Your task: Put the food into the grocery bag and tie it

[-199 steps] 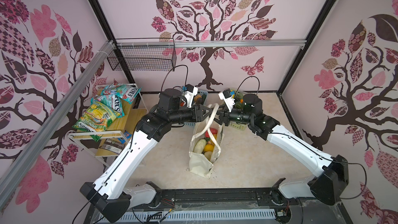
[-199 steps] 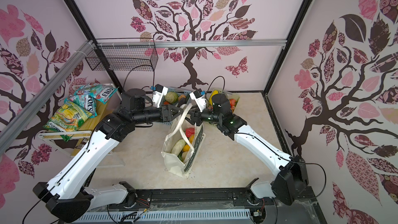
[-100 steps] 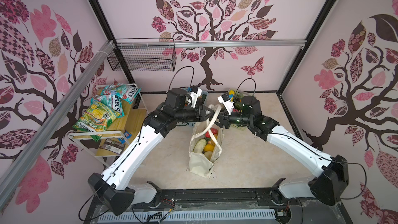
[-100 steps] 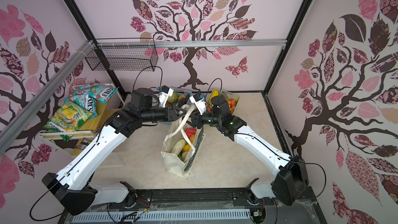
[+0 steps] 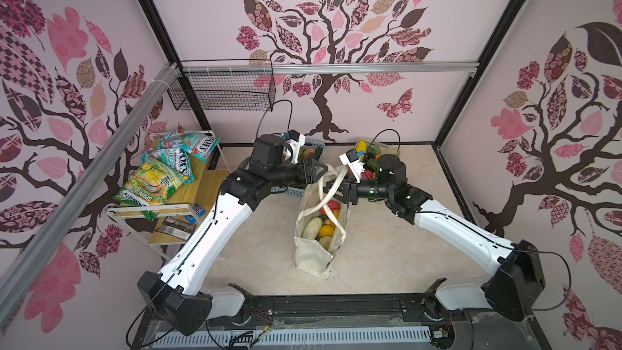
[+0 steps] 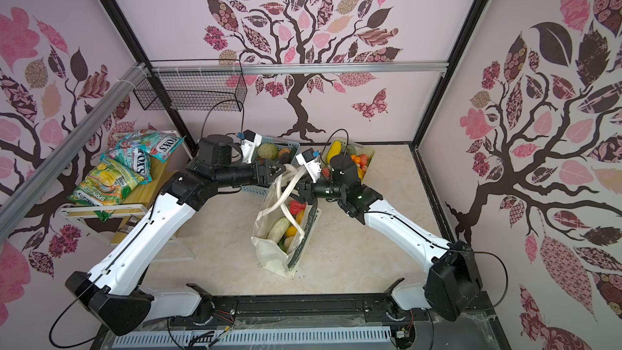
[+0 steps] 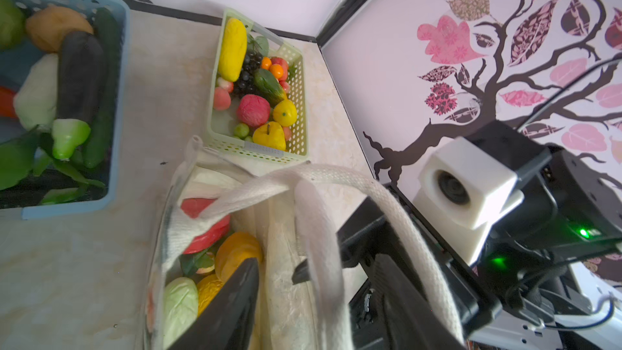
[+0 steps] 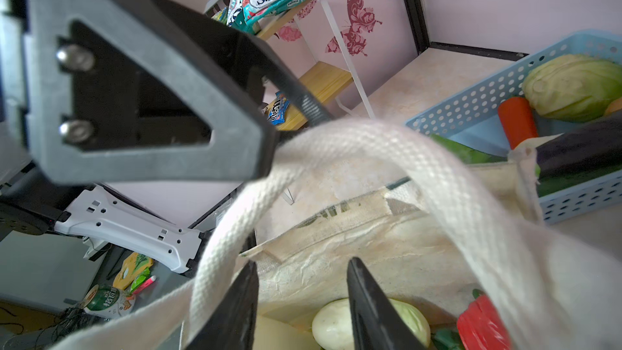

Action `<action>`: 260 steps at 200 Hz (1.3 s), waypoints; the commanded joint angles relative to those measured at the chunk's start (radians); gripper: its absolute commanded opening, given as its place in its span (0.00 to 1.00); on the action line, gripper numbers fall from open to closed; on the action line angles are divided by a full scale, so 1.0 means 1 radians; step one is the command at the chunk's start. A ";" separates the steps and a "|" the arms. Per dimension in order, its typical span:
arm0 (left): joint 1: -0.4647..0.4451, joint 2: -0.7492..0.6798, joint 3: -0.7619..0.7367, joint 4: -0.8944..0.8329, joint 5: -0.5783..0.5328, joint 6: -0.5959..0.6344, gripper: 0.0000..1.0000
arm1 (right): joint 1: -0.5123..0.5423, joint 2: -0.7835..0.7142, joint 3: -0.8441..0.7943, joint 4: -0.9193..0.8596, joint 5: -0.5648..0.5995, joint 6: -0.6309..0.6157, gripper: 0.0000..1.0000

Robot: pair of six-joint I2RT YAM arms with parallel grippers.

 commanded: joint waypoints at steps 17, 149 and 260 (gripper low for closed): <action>0.064 -0.025 0.004 -0.001 -0.015 0.028 0.62 | 0.020 -0.020 0.006 0.043 -0.026 0.014 0.46; 0.022 -0.134 -0.637 0.771 -0.102 0.946 0.49 | 0.025 -0.032 0.006 -0.009 -0.012 -0.014 0.46; -0.053 -0.199 -0.641 0.824 -0.016 0.994 0.57 | 0.025 -0.053 0.018 -0.094 0.012 -0.061 0.46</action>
